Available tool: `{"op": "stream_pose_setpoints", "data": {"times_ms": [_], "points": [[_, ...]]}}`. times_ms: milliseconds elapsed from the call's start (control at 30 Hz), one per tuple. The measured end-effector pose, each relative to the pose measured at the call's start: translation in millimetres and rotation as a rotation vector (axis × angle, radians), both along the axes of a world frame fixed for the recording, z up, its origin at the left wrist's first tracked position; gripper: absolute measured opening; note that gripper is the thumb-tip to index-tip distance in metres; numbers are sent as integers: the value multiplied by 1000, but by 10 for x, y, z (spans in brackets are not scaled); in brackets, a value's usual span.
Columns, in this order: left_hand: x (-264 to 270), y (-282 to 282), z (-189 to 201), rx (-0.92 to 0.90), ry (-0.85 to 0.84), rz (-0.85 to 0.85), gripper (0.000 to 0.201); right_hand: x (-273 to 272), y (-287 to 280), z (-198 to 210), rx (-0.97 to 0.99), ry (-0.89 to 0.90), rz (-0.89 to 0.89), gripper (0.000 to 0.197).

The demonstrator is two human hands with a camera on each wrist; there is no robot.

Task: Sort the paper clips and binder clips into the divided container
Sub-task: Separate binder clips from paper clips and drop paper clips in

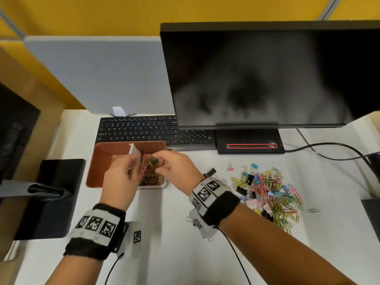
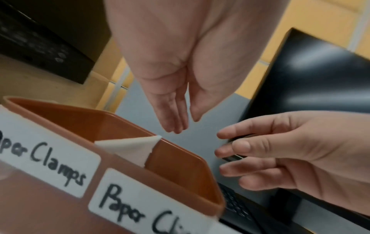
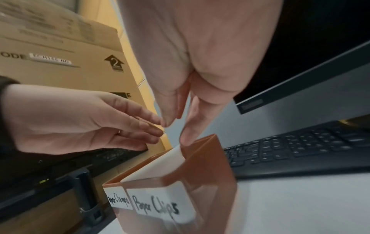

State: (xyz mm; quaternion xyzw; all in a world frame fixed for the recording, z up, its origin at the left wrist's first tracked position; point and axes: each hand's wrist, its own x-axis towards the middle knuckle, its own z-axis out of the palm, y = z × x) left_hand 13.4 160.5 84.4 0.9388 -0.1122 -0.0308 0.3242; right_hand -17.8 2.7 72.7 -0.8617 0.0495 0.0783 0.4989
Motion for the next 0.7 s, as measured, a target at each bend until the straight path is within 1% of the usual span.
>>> {"op": "stream_pose_setpoints", "data": {"times_ms": [67, 100, 167, 233, 300, 367, 433, 533, 600, 700], "points": [[-199, -95, 33, -77, -30, -110, 21, -230, -217, -87, -9, -45, -48, 24], [-301, -167, 5, -100, -8, -178, 20, -362, -361, -145, -23, -40, -93, 21], [-489, -363, -132, -137, 102, -292, 19, -612, -694, -315, -86, 54, -211, 19], [-647, -627, -311, -138, 206, -396, 24, -803, -987, -500, -156, 171, -325, 20], [-732, -905, -511, -95, 239, -482, 27, -894, -1177, -666, -199, 245, -383, 24], [-724, -1147, -692, -58, 251, -517, 33, -913, -1258, -777, -226, 292, -377, 28], [-662, -1335, -845, 15, 250, -535, 37, -909, -1270, -854, -281, 328, -333, 29], [-552, -1470, -1033, 173, 200, -567, 26, -914, -1255, -949, -376, 346, -301, 29], [-503, -1491, -1094, 259, 181, -561, 19, -922, -1252, -986, -363, 338, -316, 25], [-486, -1503, -1117, 340, 158, -576, 15, -926, -1283, -1014, -360, 342, -304, 14]]}}
